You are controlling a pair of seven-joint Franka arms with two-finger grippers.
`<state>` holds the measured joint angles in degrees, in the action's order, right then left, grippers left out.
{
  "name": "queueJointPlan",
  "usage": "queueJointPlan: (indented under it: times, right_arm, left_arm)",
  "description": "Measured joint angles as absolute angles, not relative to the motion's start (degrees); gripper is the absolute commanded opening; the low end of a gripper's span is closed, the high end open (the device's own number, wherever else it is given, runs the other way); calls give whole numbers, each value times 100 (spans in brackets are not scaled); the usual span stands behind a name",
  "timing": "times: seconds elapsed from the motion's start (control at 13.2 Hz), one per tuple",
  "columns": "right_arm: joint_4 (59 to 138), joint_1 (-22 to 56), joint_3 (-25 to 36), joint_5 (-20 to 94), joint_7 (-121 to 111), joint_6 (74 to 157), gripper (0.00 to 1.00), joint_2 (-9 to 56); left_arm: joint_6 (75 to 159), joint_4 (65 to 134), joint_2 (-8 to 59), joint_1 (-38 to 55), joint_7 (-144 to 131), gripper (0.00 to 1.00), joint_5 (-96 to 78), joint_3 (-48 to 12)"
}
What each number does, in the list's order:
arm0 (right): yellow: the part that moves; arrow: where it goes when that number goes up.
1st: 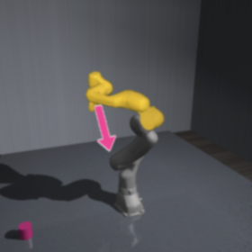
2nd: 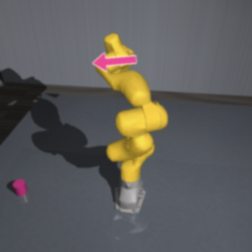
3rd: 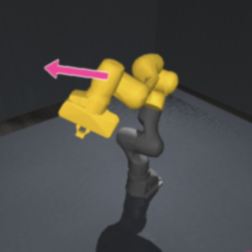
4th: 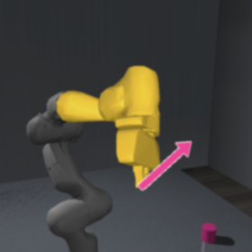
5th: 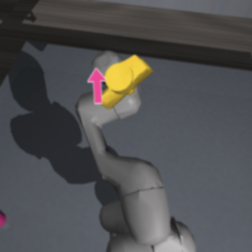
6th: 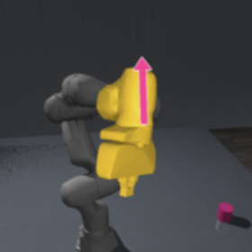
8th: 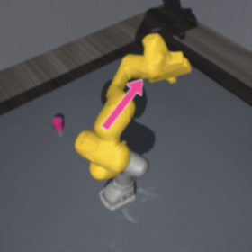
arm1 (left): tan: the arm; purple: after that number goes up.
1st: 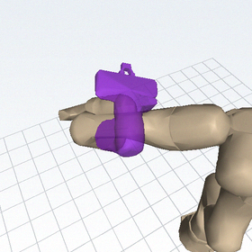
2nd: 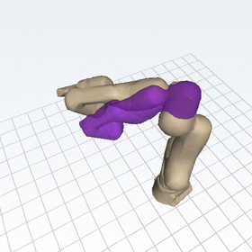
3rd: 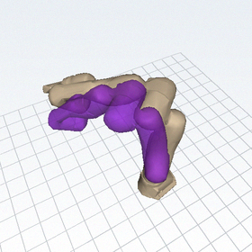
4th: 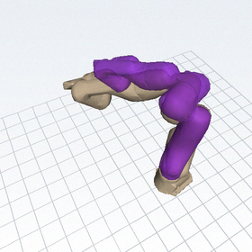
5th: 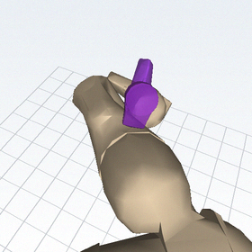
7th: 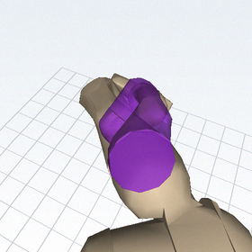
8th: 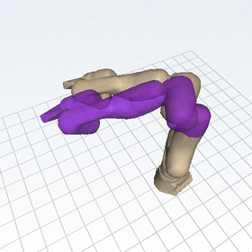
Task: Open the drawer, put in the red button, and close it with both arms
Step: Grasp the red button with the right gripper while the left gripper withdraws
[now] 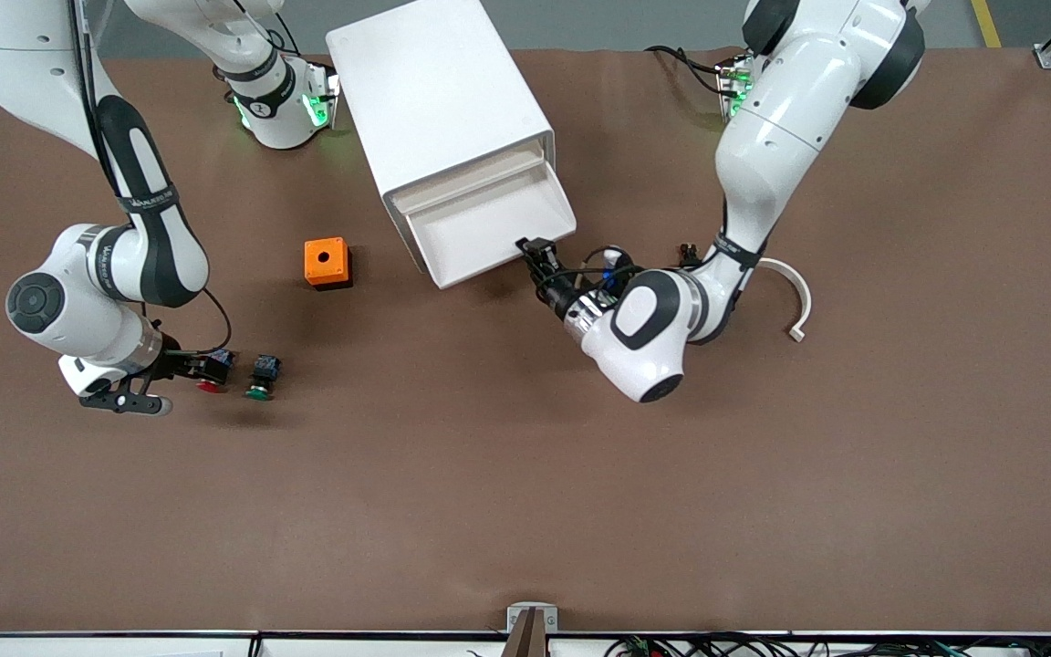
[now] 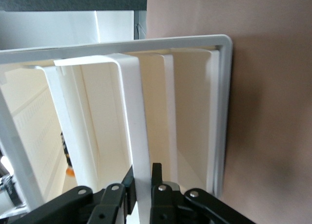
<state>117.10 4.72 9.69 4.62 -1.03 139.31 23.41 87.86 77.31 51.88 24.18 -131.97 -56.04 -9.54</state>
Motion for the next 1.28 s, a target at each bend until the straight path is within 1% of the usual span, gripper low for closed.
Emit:
queueJointPlan:
  times: [0.3,0.38,0.45,0.53,0.83,0.98,1.06,1.21,1.28]
  right_arm:
    - [11886,381,977,462,59,13792,100,2431]
    - [11913,375,977,462,200,13789,100,2485]
    - [11924,376,976,462,303,13789,100,2528]
    - [11924,376,974,462,374,13789,100,2559]
    - [11928,385,959,462,550,13791,100,2650]
    - [11928,398,956,462,616,13808,100,2722]
    - [11928,401,956,462,622,13812,94,2745]
    - [11928,404,956,462,627,13814,68,2762]
    - [11927,405,955,462,627,13814,56,2762]
  left_arm:
    - [8803,7606,5188,2389,-13150,0,-5593,-826]
    - [8803,7557,5188,2367,-13139,8,-5592,-786]
    - [8803,7521,5188,2336,-13109,57,-5578,-765]
    - [8803,7504,5188,2309,-13022,100,-5568,-759]
    - [8751,7485,5188,2094,-12571,100,-5503,-693]
    - [8513,7271,5169,1839,-12486,100,-5502,-691]
    - [8326,7090,5141,1674,-12416,100,-5502,-682]
    - [8005,6738,5007,1301,-11962,100,-5283,-633]
    - [7949,6577,4864,1110,-11506,100,-4980,-598]
